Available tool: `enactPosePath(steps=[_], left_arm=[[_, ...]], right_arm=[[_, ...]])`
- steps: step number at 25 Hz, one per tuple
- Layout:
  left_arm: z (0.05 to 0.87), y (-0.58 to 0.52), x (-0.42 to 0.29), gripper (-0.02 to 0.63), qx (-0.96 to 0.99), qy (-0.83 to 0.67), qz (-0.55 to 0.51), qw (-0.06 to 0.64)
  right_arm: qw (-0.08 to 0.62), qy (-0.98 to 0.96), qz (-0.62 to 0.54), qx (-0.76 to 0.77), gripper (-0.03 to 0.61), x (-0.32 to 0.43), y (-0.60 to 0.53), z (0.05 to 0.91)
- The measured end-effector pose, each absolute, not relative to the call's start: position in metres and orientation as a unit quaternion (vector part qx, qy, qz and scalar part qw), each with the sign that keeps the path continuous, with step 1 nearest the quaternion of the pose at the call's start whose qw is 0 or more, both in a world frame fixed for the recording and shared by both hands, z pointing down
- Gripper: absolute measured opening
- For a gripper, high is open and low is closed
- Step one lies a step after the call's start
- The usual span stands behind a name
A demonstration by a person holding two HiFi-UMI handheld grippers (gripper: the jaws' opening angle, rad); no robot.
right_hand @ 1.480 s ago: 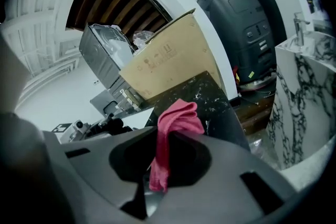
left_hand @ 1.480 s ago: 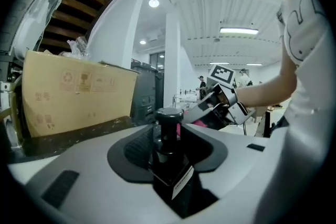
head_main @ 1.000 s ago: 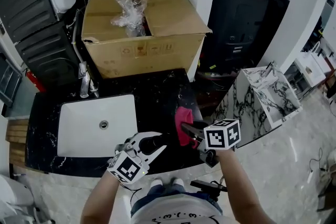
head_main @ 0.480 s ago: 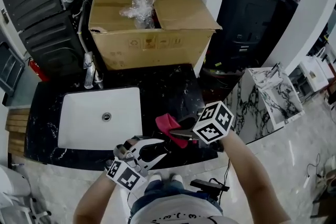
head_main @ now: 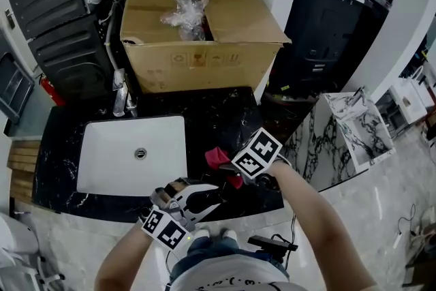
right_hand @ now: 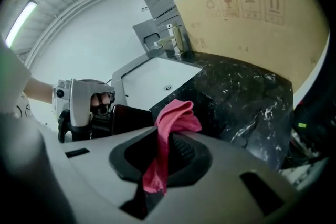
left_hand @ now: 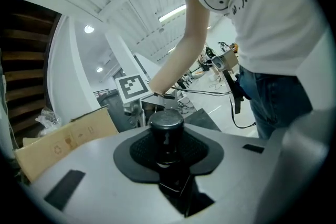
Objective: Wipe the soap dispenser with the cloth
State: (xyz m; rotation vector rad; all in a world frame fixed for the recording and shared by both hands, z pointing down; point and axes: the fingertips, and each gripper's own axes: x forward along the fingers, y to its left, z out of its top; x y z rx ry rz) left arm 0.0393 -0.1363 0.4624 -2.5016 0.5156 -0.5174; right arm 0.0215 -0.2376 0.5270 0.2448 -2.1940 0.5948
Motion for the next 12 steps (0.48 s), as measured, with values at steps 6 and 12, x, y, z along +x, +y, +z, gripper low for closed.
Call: enactPosePath(steps=[6, 12], left_arm=[[0.464, -0.13, 0.045, 0.107, -0.918, 0.164, -0.208, 0.294], [0.467, -0.125, 0.051, 0.107, -0.911, 0.143, -0.223, 0.318]], right_arm=[[0.343, -0.915, 0.207, 0.056, 0.049, 0.007, -0.232, 0.47], [0.35, -0.914, 0.204, -0.001, 0.049, -0.017, -0.212, 0.465]])
